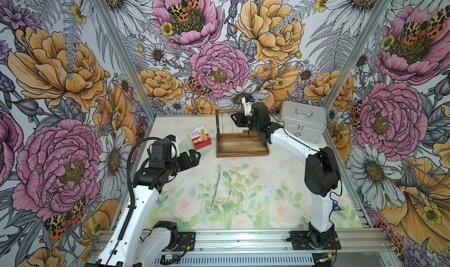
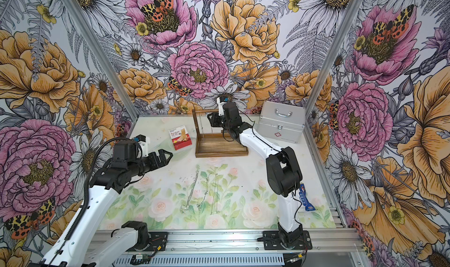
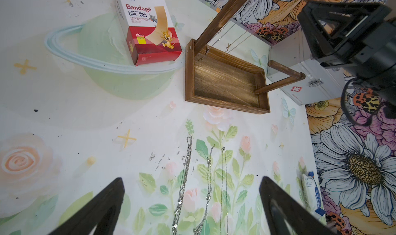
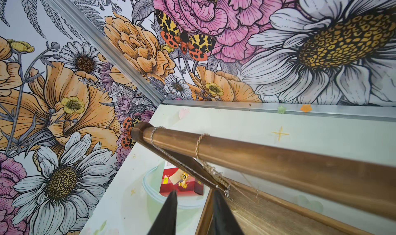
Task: Take the necklace off the jewelry display stand
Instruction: Take off the necklace from the stand.
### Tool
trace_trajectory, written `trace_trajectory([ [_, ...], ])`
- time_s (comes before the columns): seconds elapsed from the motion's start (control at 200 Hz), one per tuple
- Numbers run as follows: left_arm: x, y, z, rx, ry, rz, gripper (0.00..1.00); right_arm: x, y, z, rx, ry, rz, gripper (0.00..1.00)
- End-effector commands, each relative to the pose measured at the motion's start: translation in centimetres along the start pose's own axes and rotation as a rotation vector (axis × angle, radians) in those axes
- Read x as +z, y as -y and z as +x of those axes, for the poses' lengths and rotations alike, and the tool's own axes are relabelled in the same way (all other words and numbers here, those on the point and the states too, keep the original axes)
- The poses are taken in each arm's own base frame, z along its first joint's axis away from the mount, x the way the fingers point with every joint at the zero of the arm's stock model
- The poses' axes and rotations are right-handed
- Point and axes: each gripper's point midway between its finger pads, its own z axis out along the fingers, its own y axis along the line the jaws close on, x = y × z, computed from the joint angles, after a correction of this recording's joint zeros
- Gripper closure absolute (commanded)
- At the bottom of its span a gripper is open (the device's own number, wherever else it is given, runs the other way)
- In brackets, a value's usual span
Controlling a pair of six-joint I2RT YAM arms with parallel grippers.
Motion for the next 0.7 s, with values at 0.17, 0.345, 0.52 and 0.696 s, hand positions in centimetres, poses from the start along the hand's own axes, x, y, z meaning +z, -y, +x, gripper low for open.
trace_trajectory([
  [0.17,0.2,0.4,0.2,0.002,-0.01,0.035,0.01,1.3,0.5,-0.6,-0.025,0.01,0.036,0.71],
  [0.345,0.2,0.4,0.1,0.002,-0.01,0.034,0.01,1.4,0.5,-0.8,-0.037,0.015,0.042,0.72],
  [0.52,0.2,0.4,0.2,0.001,-0.011,0.034,0.01,1.7,0.6,-0.9,-0.04,0.015,0.046,0.74],
  [0.696,0.2,0.3,0.2,0.001,-0.012,0.034,0.01,1.9,0.5,-0.8,-0.038,0.013,0.044,0.75],
])
